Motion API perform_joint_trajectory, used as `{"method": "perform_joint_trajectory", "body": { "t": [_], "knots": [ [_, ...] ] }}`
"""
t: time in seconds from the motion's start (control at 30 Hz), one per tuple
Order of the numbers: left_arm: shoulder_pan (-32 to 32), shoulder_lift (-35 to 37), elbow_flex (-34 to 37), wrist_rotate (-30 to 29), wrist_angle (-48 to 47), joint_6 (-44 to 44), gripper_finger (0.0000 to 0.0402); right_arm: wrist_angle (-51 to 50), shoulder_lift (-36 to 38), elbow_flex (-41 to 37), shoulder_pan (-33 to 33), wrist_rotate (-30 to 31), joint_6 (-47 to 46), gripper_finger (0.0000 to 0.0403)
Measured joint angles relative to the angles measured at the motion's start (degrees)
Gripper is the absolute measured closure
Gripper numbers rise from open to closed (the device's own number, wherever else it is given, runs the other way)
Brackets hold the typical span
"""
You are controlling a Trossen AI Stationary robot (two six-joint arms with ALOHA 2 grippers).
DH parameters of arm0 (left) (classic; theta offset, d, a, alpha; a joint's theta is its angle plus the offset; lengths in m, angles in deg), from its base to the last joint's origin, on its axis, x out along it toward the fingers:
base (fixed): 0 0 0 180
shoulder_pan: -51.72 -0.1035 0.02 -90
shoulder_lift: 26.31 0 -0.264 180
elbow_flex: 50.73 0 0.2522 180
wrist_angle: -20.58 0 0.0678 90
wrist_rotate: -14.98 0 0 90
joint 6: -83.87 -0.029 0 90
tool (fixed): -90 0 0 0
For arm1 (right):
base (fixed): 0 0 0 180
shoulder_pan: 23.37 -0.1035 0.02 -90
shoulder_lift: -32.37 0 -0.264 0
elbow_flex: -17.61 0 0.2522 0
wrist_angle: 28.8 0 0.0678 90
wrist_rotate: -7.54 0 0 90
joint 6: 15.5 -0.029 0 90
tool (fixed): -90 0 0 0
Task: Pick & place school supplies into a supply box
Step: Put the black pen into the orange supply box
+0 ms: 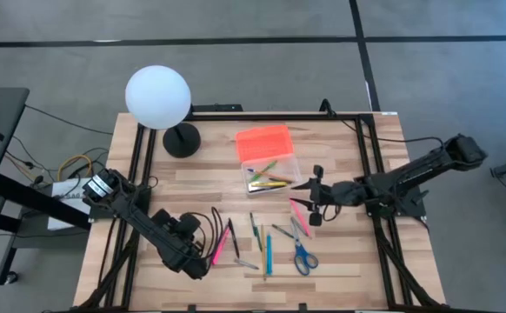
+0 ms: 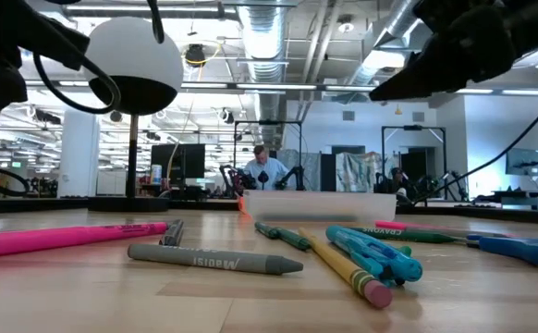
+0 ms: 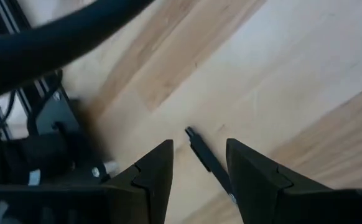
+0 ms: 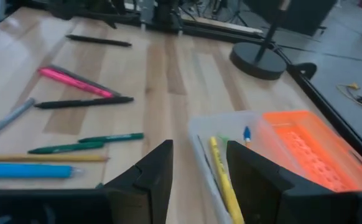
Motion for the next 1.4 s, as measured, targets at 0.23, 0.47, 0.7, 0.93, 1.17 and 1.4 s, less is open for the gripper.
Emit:
{"method": "perform_joint_trajectory", "body": {
  "t": [0.23,0.47,0.7,0.93,1.17,1.4],
  "knots": [
    [1.66,0.28,0.02,1.14,1.64,3.95,0.0258,-0.24,0.00,0.00,-3.69,0.03,-0.29,0.0261],
    [7.23,2.07,0.82,0.80,4.29,12.93,0.0258,-1.87,-0.01,0.00,-6.34,0.10,-0.22,0.0262],
    [15.62,2.49,2.53,-2.25,7.62,30.55,0.0258,-1.95,-0.02,0.00,-7.76,0.21,0.75,0.0266],
    [15.97,2.45,2.86,-4.58,7.04,32.78,0.0258,-1.89,-0.02,0.00,-7.81,0.21,0.87,0.0266],
    [13.60,1.90,2.86,-7.90,4.72,22.80,0.0258,-1.91,-0.02,0.00,-8.61,0.20,0.32,0.0265],
    [13.60,1.81,2.86,-10.63,0.06,25.93,0.0258,-1.70,-0.02,0.00,-8.66,0.27,0.30,0.0270]
  ]
}}
